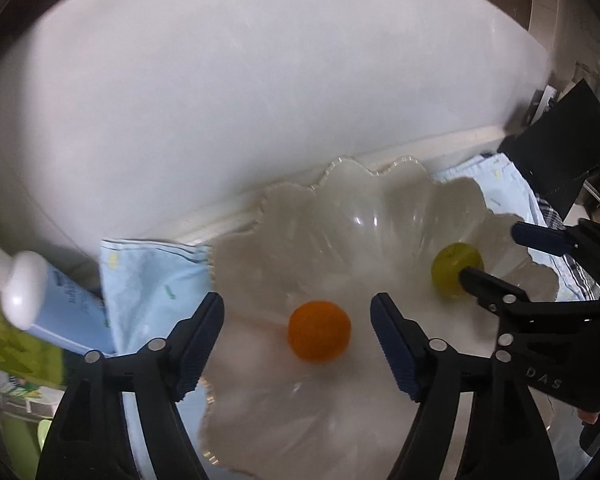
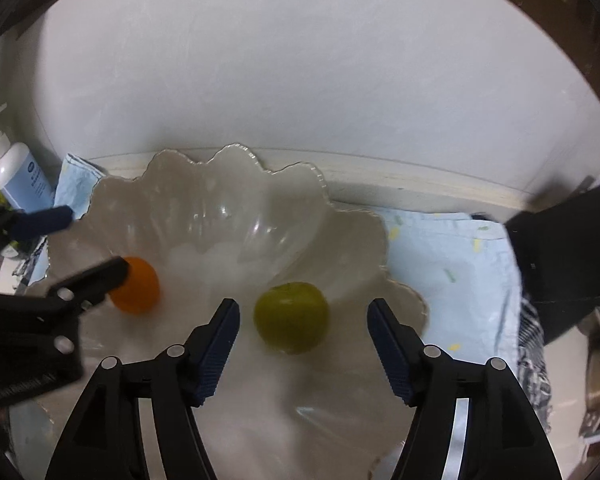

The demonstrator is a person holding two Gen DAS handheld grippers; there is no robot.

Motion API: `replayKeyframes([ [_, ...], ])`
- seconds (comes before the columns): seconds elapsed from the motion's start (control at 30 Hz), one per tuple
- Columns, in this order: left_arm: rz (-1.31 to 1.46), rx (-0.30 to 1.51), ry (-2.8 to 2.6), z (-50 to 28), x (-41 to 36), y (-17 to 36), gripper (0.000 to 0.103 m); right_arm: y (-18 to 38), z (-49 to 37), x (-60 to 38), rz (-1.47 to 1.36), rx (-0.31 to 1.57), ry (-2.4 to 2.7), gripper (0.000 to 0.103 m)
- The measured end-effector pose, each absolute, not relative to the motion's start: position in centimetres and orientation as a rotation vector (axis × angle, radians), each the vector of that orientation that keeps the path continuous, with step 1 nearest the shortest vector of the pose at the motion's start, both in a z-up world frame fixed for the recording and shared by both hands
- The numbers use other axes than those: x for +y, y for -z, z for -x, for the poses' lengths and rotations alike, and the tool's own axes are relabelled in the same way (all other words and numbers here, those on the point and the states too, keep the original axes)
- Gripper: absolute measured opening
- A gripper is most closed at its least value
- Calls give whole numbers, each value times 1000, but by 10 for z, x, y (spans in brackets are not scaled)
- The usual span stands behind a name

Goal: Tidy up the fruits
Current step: 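Lift both tools out of the bowl and move back toward the fruits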

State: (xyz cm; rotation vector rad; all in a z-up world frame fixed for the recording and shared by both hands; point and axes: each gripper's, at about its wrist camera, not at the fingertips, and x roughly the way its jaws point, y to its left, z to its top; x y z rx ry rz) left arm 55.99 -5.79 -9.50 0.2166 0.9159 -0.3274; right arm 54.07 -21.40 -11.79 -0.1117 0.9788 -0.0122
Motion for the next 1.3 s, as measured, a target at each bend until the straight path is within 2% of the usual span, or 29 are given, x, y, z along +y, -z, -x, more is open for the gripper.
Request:
replayKeyframes([
  [0.1, -230, 862, 304, -548, -51, 79, 87, 105, -527, -215, 117, 947, 35, 67],
  [0.2, -242, 790, 277, -530, -47, 61, 94, 91, -510, -216, 111, 900, 48, 73],
  [0.33, -250, 704, 267, -505, -42, 38, 98, 68, -485, -222, 83, 818, 62, 73],
  [0.4, -250, 665, 271, -491, -39, 28, 101, 54, -473, -223, 67, 784, 63, 77],
  [0.77, -219, 568, 316, -423, -24, -1, 102, 9, -385, -205, 71, 615, 76, 79],
  [1.3, -239, 491, 282, -320, -7, -9, 102, -1, -285, -187, 112, 480, 61, 79],
])
